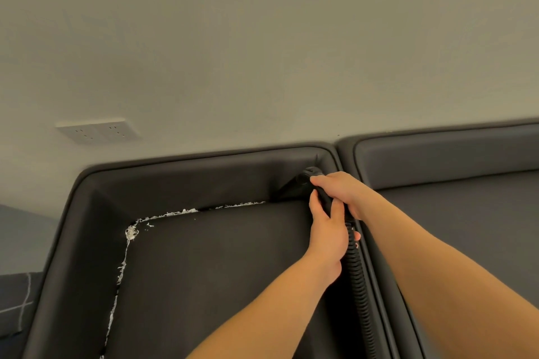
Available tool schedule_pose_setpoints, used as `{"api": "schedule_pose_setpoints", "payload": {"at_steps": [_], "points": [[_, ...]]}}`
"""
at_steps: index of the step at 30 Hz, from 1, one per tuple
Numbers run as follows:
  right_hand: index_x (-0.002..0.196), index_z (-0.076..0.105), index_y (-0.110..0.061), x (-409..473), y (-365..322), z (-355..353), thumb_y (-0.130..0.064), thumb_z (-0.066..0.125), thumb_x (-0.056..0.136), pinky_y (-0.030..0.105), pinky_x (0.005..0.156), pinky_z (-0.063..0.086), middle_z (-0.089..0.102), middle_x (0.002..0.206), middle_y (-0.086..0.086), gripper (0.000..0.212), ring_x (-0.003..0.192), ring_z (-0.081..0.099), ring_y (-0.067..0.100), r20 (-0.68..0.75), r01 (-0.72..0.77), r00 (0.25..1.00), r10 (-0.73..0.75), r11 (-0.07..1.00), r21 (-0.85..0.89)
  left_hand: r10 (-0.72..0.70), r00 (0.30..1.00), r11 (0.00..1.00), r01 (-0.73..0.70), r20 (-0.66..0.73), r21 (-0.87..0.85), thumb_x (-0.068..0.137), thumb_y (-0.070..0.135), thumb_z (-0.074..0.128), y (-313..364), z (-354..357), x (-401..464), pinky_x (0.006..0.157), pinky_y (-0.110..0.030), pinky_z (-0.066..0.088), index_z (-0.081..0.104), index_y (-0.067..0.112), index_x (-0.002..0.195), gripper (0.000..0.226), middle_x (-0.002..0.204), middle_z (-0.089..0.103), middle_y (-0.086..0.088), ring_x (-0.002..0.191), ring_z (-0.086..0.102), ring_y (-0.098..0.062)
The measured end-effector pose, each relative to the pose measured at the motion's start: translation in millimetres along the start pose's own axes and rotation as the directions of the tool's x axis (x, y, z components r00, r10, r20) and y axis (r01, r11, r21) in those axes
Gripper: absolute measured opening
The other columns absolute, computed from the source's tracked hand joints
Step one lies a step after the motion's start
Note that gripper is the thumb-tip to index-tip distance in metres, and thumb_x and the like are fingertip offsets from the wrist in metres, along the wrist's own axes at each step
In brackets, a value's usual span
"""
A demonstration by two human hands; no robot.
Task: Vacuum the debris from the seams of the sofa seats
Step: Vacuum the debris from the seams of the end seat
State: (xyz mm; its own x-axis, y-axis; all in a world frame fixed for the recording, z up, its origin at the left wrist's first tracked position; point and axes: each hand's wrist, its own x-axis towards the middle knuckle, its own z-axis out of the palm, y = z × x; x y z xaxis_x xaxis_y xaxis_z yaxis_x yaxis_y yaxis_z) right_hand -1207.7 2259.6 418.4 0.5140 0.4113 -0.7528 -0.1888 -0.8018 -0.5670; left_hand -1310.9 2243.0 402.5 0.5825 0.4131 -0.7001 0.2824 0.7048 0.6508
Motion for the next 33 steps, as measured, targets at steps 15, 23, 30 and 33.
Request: {"api": "schedule_pose_setpoints", "payload": {"at_steps": [15,23,30,33], "points": [[0.110,0.066,0.003,4.1,-26.8,-19.1,-0.040,0.059,0.097,0.039,0.074,0.048,0.063,0.089,0.014,0.045,0.080,0.059,0.026,0.076,0.067,0.996,-0.056,0.985,-0.160,0.013,0.996,1.000,-0.011,-0.083,0.017,0.106,0.048,0.036,20.7,26.0,-9.4,0.082,-0.040,0.057,0.011,0.059,0.151,0.053,0.105,0.070,0.003,0.059,0.059,-0.010],[0.106,0.067,-0.004,32.3,-28.1,-0.4,-0.043,0.058,0.096,0.041,0.077,0.051,0.068,0.095,0.014,0.041,0.082,0.064,0.028,0.080,-0.001,0.997,0.014,0.987,-0.163,-0.021,0.993,1.000,0.020,-0.116,-0.004,0.107,0.045,0.038,26.4,7.6,12.0,0.072,-0.034,0.055,0.014,0.053,0.154,0.054,0.104,0.072,0.001,0.064,0.058,-0.015],[0.106,0.070,-0.003,42.8,-28.2,-3.6,-0.040,0.061,0.098,0.037,0.071,0.053,0.072,0.088,0.015,0.040,0.076,0.066,0.028,0.031,-0.062,0.998,0.062,0.998,-0.001,-0.043,0.990,0.996,0.053,-0.135,0.067,0.107,0.042,0.039,40.7,8.9,29.0,0.074,-0.035,0.057,0.014,0.049,0.157,0.056,0.110,0.071,0.000,0.067,0.058,-0.016],[0.107,0.071,-0.003,35.5,-21.0,-8.4,-0.039,0.061,0.098,0.040,0.078,0.056,0.074,0.105,0.021,0.039,0.087,0.070,0.031,0.040,-0.067,0.997,0.067,0.998,0.007,-0.057,0.990,0.992,0.072,-0.131,0.107,0.106,0.044,0.039,36.3,14.5,23.8,0.071,-0.032,0.055,0.008,0.050,0.157,0.060,0.113,0.070,0.000,0.065,0.057,-0.013]]}}
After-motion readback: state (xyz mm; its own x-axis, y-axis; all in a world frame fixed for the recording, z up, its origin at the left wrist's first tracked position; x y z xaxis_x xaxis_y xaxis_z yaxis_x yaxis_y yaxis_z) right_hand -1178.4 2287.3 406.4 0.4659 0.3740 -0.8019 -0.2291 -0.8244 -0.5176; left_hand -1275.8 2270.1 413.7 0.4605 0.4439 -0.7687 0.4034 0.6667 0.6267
